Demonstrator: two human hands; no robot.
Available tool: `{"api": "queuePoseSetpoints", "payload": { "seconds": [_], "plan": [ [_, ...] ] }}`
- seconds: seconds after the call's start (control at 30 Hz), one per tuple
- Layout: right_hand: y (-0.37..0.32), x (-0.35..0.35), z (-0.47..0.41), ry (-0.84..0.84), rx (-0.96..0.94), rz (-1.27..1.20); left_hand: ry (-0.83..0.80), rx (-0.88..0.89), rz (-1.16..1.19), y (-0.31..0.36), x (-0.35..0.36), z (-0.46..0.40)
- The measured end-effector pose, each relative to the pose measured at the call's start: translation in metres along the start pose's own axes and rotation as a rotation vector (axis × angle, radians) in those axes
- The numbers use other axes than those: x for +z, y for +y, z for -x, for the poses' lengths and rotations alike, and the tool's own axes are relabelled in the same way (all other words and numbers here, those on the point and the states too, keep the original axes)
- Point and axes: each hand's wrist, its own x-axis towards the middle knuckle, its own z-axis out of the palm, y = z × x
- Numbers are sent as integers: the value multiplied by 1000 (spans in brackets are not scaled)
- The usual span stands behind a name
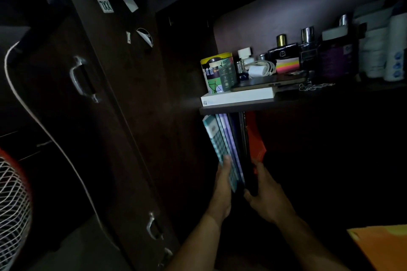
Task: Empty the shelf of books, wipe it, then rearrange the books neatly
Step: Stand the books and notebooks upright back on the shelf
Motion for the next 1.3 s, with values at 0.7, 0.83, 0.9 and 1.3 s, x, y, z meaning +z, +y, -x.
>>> {"api": "queuePoseSetpoints", "payload": {
  "seconds": [0.7, 0.83, 0.9, 1.3],
  "plan": [
    [9, 1, -5, -44, -10, -63, -57, -66, 93, -8, 5, -48],
    [7, 1, -4, -62, 0, -71, -39, -45, 4, -13, 7, -52],
    [8, 1, -5, -70, 1, -93, -38, -6, -32, -12, 10, -52],
    [12, 2, -8, -23, -2, -164, -103, -38, 148, 10, 10, -59]
  ]
}}
